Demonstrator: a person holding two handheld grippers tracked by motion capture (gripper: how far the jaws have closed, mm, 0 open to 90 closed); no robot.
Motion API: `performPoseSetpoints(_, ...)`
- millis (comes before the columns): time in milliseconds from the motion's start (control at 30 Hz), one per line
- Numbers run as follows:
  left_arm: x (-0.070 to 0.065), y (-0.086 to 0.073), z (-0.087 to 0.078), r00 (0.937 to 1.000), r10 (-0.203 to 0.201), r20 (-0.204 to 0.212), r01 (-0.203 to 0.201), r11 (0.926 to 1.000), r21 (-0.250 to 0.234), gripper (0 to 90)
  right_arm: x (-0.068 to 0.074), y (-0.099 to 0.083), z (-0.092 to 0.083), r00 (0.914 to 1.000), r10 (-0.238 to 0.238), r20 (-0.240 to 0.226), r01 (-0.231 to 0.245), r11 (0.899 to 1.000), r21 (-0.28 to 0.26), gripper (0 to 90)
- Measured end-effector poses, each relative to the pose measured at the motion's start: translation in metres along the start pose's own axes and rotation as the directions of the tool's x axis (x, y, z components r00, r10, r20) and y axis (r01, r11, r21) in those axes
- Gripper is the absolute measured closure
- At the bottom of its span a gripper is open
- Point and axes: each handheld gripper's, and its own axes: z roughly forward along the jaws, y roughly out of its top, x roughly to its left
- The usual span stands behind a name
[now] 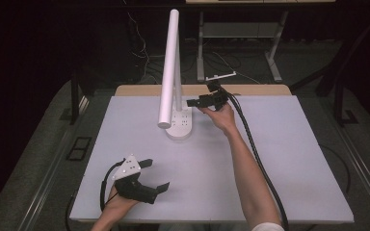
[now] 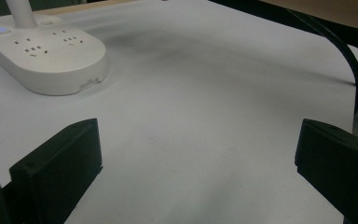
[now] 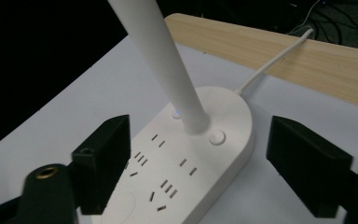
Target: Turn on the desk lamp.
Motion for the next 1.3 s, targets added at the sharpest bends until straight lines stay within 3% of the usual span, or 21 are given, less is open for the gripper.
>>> performPoseSetpoints(333, 0.0, 0.0, -0.001, 1.0, -0.004, 0.0, 0.004, 1.0, -0.007, 0.0, -0.007, -0.004, 0.011, 0.9997, 0.022, 0.013, -0.021, 0.999, -0.037, 50.2)
performPoseSetpoints(700, 0.001, 0.0, -0.001, 1.0, -0.002, 0.001, 0.002, 1.0, -0.008, 0.0, -0.014, -0.01, 0.025, 0.9979, 0.064, 0.008, -0.064, 0.997, -0.047, 61.9)
performPoseSetpoints(1100, 0.0, 0.0, 0.0, 1.0, -0.002, 0.004, 0.002, 1.0, -0.009, 0.0, -0.023, -0.017, 0.038, 0.9883, 0.152, 0.005, -0.152, 0.986, -0.07, 79.1)
performPoseSetpoints(1300, 0.0, 0.0, 0.0, 1.0, 0.002, 0.005, -0.002, 1.0, -0.005, 0.0, -0.023, -0.02, 0.043, 0.987, 0.161, -0.002, -0.16, 0.985, -0.062, 85.0)
